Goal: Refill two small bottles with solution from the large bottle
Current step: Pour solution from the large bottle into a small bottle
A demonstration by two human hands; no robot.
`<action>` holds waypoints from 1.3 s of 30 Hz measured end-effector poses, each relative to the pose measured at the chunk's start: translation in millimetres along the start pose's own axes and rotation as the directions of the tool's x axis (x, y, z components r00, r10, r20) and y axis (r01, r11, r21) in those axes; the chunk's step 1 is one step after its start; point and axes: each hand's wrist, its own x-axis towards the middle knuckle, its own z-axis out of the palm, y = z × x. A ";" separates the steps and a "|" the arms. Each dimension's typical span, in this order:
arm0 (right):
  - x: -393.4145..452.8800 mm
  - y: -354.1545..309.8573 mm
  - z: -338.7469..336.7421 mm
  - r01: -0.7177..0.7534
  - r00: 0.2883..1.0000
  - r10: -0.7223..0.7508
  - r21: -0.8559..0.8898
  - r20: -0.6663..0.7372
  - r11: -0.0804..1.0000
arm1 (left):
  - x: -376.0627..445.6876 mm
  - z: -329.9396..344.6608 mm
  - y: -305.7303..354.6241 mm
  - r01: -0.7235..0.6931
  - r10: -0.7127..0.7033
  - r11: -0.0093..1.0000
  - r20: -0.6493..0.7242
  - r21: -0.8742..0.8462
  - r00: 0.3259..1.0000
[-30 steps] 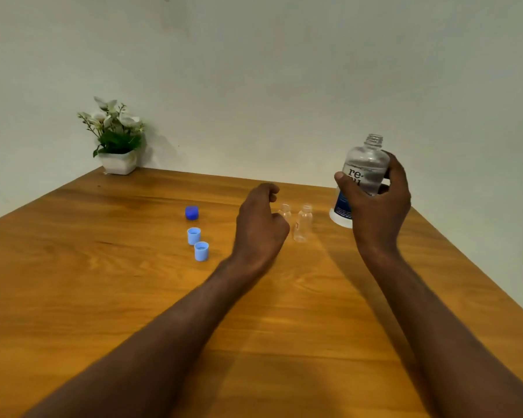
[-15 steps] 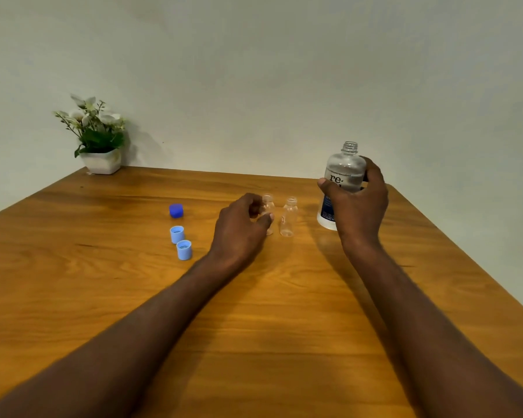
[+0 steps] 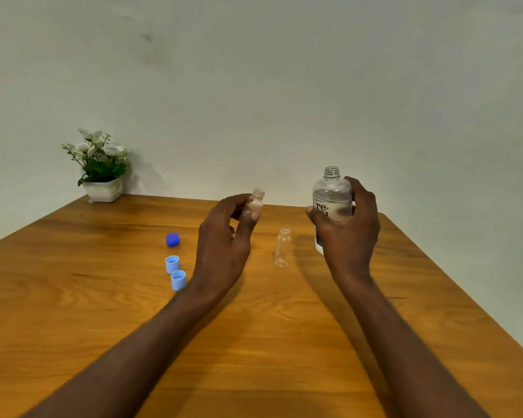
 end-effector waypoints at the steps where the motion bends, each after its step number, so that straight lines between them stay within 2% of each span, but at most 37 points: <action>1: 0.4 -3.5 -1.1 0.037 0.999 -0.037 -0.016 0.000 0.999 | -0.3 -0.3 1.8 -0.003 0.003 1.000 0.013 -0.021 1.000; 8: -2.5 -28.8 -4.4 0.180 0.983 -0.175 -0.088 0.061 0.980 | 0.7 -4.5 9.5 0.105 -0.081 0.966 0.108 -0.234 0.991; 11: -6.0 -32.5 -4.3 0.217 0.973 -0.205 -0.117 0.104 0.969 | 2.4 -5.3 9.1 0.122 -0.100 0.961 0.098 -0.249 0.990; 16: -10.1 -31.5 -2.1 0.253 0.955 -0.221 -0.151 0.200 0.956 | 3.4 -7.2 6.7 0.087 -0.077 0.983 0.066 -0.160 0.995; 19: -11.4 -31.2 -1.8 0.277 0.944 -0.234 -0.175 0.231 0.945 | 3.8 -8.4 5.7 0.006 -0.003 0.998 0.033 -0.068 0.999; 25: -11.2 -32.4 -2.4 0.326 0.926 -0.257 -0.242 0.278 0.914 | 6.3 -8.7 3.8 -0.041 0.042 0.999 -0.009 0.024 0.999; 29: -12.1 -29.5 -2.1 0.339 0.915 -0.251 -0.264 0.316 0.903 | 7.0 -10.7 4.9 -0.067 0.067 0.994 0.002 0.090 0.998; 39: -12.8 -24.9 1.8 0.378 0.899 -0.265 -0.307 0.350 0.873 | 4.3 -10.3 7.4 -0.107 0.100 0.986 0.065 0.130 0.993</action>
